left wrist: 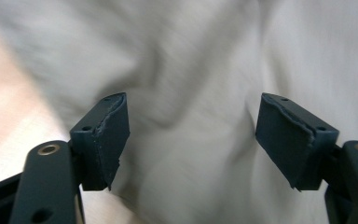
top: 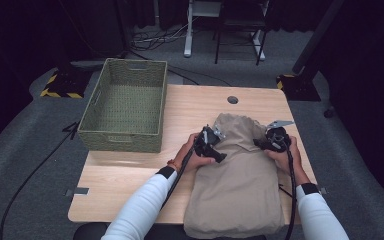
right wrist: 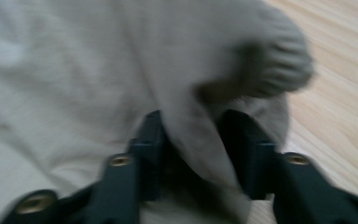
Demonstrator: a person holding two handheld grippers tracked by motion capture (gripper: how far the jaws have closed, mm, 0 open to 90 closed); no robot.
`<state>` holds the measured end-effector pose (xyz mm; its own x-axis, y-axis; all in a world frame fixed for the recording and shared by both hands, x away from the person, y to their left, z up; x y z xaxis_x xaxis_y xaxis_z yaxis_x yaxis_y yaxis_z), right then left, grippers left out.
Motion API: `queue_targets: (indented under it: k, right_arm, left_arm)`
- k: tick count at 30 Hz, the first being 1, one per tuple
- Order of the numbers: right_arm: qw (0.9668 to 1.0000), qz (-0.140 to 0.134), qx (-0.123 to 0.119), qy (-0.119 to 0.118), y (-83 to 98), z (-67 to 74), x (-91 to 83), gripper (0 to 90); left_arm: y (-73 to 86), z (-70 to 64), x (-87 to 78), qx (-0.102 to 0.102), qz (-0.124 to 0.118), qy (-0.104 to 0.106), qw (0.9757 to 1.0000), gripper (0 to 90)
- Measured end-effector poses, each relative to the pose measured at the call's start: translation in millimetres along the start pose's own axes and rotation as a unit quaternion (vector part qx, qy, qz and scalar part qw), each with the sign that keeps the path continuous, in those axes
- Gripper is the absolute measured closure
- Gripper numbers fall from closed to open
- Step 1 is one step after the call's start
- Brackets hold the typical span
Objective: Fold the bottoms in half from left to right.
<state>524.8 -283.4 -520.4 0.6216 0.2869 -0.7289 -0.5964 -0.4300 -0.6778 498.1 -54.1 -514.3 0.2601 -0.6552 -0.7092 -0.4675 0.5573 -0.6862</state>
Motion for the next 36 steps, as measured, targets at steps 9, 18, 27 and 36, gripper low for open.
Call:
queue_targets:
  k: [9, 18, 27, 36]
  right_arm:
    - [0.9899, -0.08, 0.106, -0.05, -19.5, -8.3, -16.5, 27.8]
    - [0.995, -0.007, 0.1, -0.004, -19.1, -8.7, 25.9, 24.2]
    - [0.9961, 0.02, 0.081, -0.029, -19.8, -3.9, 33.6, 46.1]
    - [0.9967, 0.007, 0.067, -0.046, -22.6, 0.2, 29.8, 75.0]
  left_arm:
    - [-16.3, 47.3, 11.2, -0.056, -0.007, -0.089, 0.9944, 22.2]
    - [-11.6, 59.2, 33.6, -0.073, 0.02, -0.101, 0.992, 18.5]
    - [-14.1, 59.5, 36.5, -0.05, 0.023, -0.099, 0.9936, 20.5]
    - [-20.7, 51.1, 35.8, -0.046, 0.029, -0.077, 0.9955, 75.7]
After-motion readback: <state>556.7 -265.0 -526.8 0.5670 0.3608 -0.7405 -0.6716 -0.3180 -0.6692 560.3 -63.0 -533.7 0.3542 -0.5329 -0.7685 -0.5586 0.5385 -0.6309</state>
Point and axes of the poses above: each handheld gripper's, and its own axes: x roughly forward along the jaws, y roughly out of its underside, z roughly to its left, the point moved 6 cm from there along x, roughly forward along the jaws, and after that the axes turned 4 degrees about y, right-handed, at the moved point
